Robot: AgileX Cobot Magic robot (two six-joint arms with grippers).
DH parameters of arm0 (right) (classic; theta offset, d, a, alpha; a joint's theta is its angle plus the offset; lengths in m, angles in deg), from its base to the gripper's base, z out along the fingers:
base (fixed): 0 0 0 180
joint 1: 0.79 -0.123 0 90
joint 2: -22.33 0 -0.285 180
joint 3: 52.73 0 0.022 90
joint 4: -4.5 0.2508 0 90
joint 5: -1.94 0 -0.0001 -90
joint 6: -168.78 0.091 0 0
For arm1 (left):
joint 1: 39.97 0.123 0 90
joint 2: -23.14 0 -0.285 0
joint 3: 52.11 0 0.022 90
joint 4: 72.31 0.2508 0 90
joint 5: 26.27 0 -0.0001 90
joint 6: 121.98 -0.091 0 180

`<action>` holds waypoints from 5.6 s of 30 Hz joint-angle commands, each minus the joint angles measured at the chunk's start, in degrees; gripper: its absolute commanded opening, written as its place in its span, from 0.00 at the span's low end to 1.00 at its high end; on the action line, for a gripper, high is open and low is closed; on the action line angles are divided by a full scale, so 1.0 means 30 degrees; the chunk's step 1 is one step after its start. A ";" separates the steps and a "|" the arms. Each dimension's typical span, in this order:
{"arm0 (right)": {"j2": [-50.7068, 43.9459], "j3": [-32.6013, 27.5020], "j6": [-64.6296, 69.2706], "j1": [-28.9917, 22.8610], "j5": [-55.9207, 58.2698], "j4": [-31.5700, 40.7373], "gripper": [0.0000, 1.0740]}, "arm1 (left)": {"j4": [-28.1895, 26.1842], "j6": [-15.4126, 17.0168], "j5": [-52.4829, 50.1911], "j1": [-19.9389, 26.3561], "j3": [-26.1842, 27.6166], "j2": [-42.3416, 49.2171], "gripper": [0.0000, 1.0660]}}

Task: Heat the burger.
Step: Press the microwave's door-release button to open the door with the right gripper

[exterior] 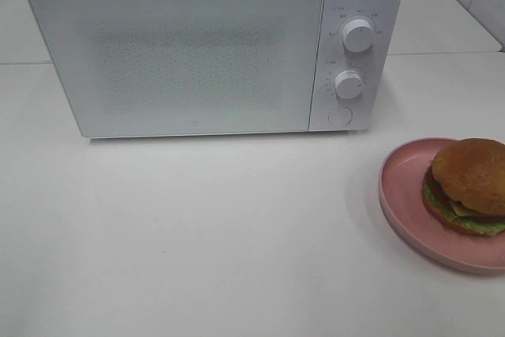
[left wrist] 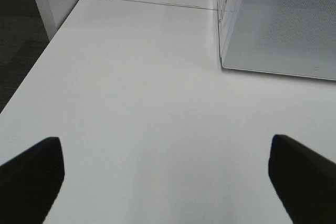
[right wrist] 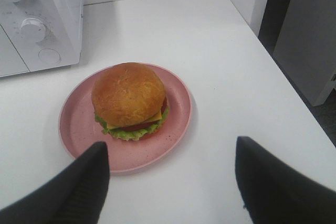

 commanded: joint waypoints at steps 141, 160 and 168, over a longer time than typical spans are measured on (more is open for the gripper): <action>3.7586 0.3476 2.4465 -1.0103 -3.6306 0.6494 0.02 | -0.0095 0.0019 -0.0134 -0.0115 -0.0057 0.0420 0.92; 3.9725 0.3591 2.3549 -1.0046 -3.8465 1.2471 0.00 | -0.0095 0.0019 -0.0134 -0.0115 -0.0057 0.0382 0.92; 4.0604 0.3992 2.4083 -1.0046 -3.9897 1.2070 0.00 | -0.0095 0.0019 -0.0134 -0.0115 -0.0057 0.0382 0.92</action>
